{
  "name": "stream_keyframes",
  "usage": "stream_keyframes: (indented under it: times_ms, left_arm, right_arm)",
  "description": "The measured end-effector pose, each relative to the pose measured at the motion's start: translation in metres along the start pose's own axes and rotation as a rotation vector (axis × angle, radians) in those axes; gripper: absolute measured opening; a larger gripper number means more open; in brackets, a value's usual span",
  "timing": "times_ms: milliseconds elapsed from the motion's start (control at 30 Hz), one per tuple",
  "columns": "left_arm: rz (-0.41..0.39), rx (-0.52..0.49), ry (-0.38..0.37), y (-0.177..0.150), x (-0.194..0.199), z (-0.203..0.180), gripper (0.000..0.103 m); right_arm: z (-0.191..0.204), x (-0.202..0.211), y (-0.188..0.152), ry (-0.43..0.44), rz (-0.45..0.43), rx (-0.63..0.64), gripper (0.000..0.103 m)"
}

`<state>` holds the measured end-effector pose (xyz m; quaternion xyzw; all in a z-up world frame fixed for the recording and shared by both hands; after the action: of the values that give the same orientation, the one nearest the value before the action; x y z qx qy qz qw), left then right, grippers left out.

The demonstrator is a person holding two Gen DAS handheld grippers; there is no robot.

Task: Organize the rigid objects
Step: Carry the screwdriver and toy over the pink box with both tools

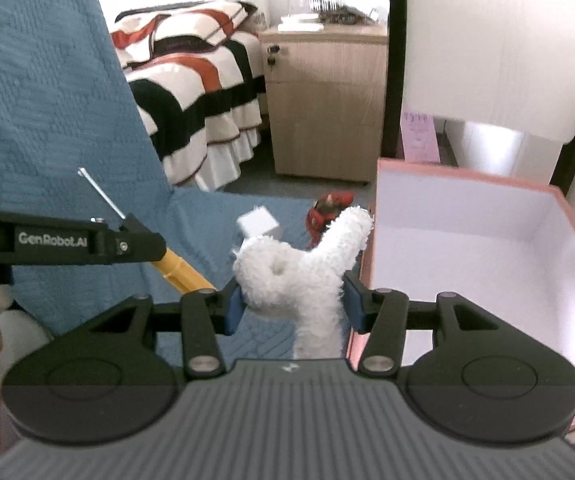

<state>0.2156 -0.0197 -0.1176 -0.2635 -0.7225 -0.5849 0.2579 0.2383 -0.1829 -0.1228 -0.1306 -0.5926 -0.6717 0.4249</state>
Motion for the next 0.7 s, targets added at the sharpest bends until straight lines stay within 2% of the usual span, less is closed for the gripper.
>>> stream_keyframes:
  times_ms: [400, 533, 700]
  left_arm:
    - [-0.077, -0.097, -0.065, 0.062, 0.027, -0.085, 0.022]
    - [-0.089, -0.125, -0.09, 0.074, 0.023, -0.117, 0.022]
    - [-0.067, -0.151, -0.12, 0.072, 0.004, -0.154, 0.022]
  right_arm:
    - [-0.039, 0.052, 0.062, -0.001, -0.115, -0.02, 0.053]
    - [-0.059, 0.06, 0.072, -0.026, -0.136, -0.019, 0.053]
    - [-0.095, 0.063, 0.07, -0.063, -0.127, -0.041, 0.053]
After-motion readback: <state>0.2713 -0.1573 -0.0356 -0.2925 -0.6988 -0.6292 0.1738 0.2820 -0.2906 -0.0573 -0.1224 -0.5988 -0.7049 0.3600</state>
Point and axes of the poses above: each gripper's, at about its wrist camera, not at the fingertips, and x roughly against the way its jaws point, z to its left, y to its top, the point moved 7 cm from there along -x, roughly the way its jaws point, and after that the axes turned 15 degrees about -x, right-handed, at the moved point
